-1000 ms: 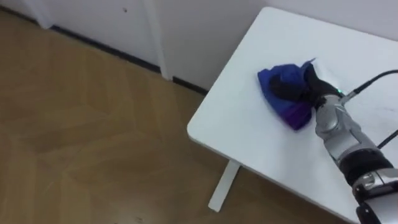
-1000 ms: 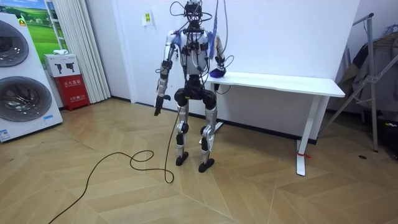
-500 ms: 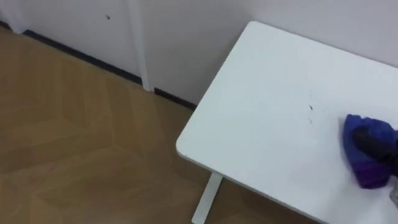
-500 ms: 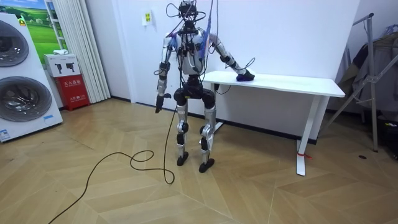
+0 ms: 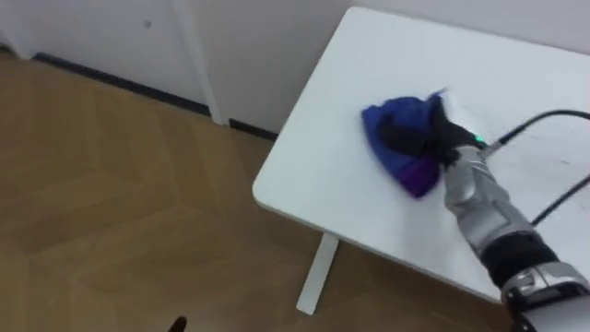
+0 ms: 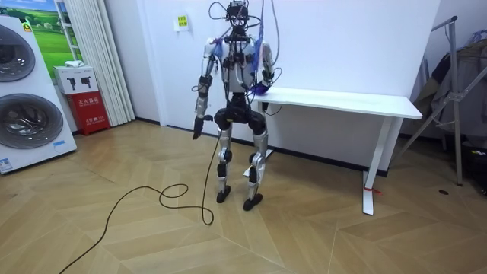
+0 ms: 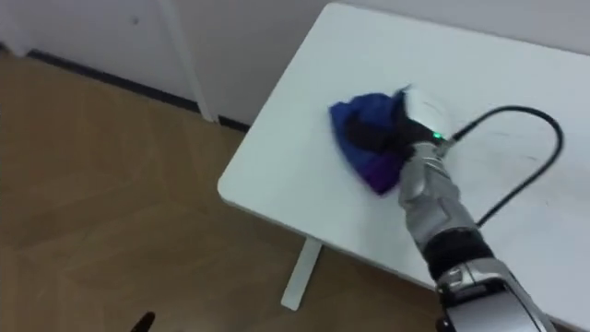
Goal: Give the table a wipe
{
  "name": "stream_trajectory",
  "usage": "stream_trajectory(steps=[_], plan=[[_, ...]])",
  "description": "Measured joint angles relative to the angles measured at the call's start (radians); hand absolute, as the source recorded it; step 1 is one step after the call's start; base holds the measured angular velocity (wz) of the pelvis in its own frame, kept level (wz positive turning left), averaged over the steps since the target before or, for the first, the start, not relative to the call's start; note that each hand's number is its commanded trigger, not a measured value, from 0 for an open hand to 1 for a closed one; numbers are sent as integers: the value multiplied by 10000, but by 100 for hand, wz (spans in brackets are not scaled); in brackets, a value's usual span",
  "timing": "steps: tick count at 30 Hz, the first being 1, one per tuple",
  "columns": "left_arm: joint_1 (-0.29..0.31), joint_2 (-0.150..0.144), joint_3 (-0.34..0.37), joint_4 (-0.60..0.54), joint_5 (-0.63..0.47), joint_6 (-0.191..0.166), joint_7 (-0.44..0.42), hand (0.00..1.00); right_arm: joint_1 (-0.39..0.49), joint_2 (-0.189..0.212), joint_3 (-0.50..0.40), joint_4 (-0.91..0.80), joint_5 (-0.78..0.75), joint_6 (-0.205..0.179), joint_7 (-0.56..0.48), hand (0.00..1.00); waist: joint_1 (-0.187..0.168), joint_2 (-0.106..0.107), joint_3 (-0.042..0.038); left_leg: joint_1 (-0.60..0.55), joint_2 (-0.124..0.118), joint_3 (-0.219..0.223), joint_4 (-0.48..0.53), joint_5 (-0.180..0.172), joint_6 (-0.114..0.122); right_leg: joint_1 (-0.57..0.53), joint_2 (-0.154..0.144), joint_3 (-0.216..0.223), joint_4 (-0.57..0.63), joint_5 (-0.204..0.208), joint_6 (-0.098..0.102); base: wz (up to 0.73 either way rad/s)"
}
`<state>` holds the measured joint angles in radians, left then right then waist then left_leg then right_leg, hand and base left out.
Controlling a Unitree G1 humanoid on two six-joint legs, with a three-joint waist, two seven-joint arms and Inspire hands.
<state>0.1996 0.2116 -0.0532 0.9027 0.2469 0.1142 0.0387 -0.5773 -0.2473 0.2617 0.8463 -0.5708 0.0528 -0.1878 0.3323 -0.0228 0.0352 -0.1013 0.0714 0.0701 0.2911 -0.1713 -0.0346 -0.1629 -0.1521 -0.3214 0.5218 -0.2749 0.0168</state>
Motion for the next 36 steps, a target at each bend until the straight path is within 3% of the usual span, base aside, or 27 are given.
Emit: stream_trajectory(steps=[2,3,4,5,6,7,8,9,10,11,12,14,16,18,19,20,21,22,23,24,25,27,28,29,33,35,36], plan=[[295,130,119,-17,-14,11,-31,0,427,-182,-139,113,-239,268,-5,100,0,-47,-33,81,63,-252,272,-210,-135,-111,-1861,-389,1461,-221,433,49],[348,183,167,-72,-1,20,-50,0,587,-272,-210,143,-269,296,-11,100,-91,-61,-39,71,107,-439,362,-259,-198,-59,-2266,-373,1433,-165,524,68],[401,244,455,-227,33,26,-109,0,925,-371,-615,163,-152,145,-79,100,-258,-109,-72,11,349,-579,433,-321,-388,181,-2752,-217,887,162,674,57],[397,316,566,-285,50,26,-119,0,1024,-387,-786,188,-117,65,-146,100,-349,-134,-89,-16,512,-641,457,-317,-518,338,-2862,-125,428,422,688,54],[366,519,823,-385,75,23,-174,0,1116,-413,-1052,428,128,-120,-192,100,-492,-230,-153,-35,862,-889,516,-312,-835,697,-2837,-63,-639,1030,731,26],[303,767,1058,-498,60,23,-217,0,1256,-516,-1284,562,245,-264,-182,100,-567,-318,-212,-70,1277,-1086,631,-352,-1203,941,-2596,-22,-1486,1658,763,22],[235,982,1318,-576,-6,-11,-195,0,1387,-715,-1487,782,294,-459,-181,100,-748,-397,-285,-203,1629,-1208,895,-473,-1620,1034,-2237,-194,-1702,2122,1223,11],[202,1023,1429,-582,-4,6,-170,0,1510,-826,-1609,846,276,-530,-189,100,-785,-385,-381,-201,1839,-1317,934,-467,-1777,1108,-2061,-331,-1590,1848,1614,0],[173,989,1620,-603,-27,3,-134,0,1798,-1100,-1779,843,294,-547,-195,100,-830,-232,-470,-88,2314,-1256,875,-286,-1823,1071,-1649,-410,-1268,1275,1799,-17],[178,937,1683,-599,-209,-24,-124,0,2112,-1395,-2030,796,366,-529,-202,100,-932,-133,-488,34,2665,-1105,846,-2,-1529,896,-1403,-402,-669,825,1584,-23],[220,929,1705,-601,-310,-46,-110,0,2289,-1518,-2139,807,451,-517,-217,100,-967,-150,-473,130,2766,-928,819,187,-1350,855,-1360,-391,-451,622,1503,-16],[583,846,1723,-620,-592,-92,-2,0,2923,-1791,-2536,758,653,-392,-394,100,-1196,-191,-464,294,3252,-332,828,1060,-1161,821,-984,-326,-1,0,1100,-15],[934,636,1786,-804,-599,-104,-11,0,3163,-1798,-2678,631,685,-180,-404,100,-1468,-135,-440,283,3408,-254,1127,1387,-1067,932,-654,-254,42,-191,841,-21],[1192,445,1762,-843,-576,-102,-48,0,3169,-1698,-2681,430,799,138,-349,100,-1538,-166,-405,123,3219,-176,1730,1081,-1042,977,-389,-91,17,-290,596,-31],[1261,315,1737,-837,-553,-101,-82,0,3145,-1586,-2689,270,772,313,-228,100,-1483,-139,-346,-85,2869,-187,2349,479,-895,1040,-235,88,-2,-334,427,-40],[1299,171,1689,-830,-565,-96,-114,0,3067,-1464,-2664,13,624,512,-115,100,-1311,-99,-272,-317,2275,-187,3062,-342,-748,1017,-137,408,-36,-315,314,-50],[1325,87,1672,-833,-572,-90,-124,0,2929,-1420,-2611,2,566,574,-81,100,-1221,-80,-229,-466,1894,-196,3366,-725,-616,981,-104,536,-38,-299,287,-74],[1321,-81,1656,-833,-580,-31,-138,0,2696,-1319,-2569,-17,560,696,-61,100,-951,-8,-176,-745,1011,-155,3434,-1227,-338,820,-7,873,-58,-213,256,-91],[1303,-170,1654,-840,-612,-11,-143,0,2439,-1173,-2464,-59,540,798,-73,100,-746,57,-142,-990,198,-262,3015,-1352,65,593,81,1201,-63,-120,290,-106],[1315,-171,1682,-847,-634,4,-137,0,2350,-1057,-2447,-171,485,875,-76,100,-517,104,-171,-990,6,-296,2909,-1270,153,499,132,1374,-123,-14,354,-102],[1277,-132,1701,-843,-837,105,-96,0,2307,-780,-2273,-539,204,899,-62,100,-361,88,-243,-945,73,-133,2595,-1226,146,390,340,1452,-518,277,429,-69],[963,-133,1683,-842,-1107,149,-43,0,2215,-698,-2057,-630,149,715,-81,100,-415,-22,-224,-841,0,5,1997,-921,218,373,348,1379,-1042,706,462,-25],[821,-160,1677,-908,-1337,154,9,0,2134,-696,-2053,-514,196,653,-210,100,-410,-20,-222,-780,-47,31,1649,-763,240,447,336,1073,-1391,895,413,9],[792,-154,1677,-1083,-1584,156,137,0,2105,-700,-2054,-392,363,477,-439,100,-637,-96,-263,-768,-143,-76,1339,-607,258,595,290,902,-1681,1010,440,22],[849,-99,1855,-1294,-1729,161,551,0,2767,-752,-2397,-92,544,-76,-1452,100,-1557,-218,-291,-435,-397,-518,582,-321,255,1120,134,172,-2284,1035,479,47],[1031,-87,2384,-1275,-1475,142,661,0,3705,-884,-3228,412,665,-632,-2023,100,-2009,-417,-389,-35,-463,-751,292,-309,229,1780,169,-167,-2789,1005,529,42],[1089,-77,2562,-1270,-1373,139,670,0,4009,-905,-3531,521,712,-700,-2127,100,-2133,-492,-443,76,-476,-779,253,-310,224,1929,168,-276,-2890,997,547,43]])
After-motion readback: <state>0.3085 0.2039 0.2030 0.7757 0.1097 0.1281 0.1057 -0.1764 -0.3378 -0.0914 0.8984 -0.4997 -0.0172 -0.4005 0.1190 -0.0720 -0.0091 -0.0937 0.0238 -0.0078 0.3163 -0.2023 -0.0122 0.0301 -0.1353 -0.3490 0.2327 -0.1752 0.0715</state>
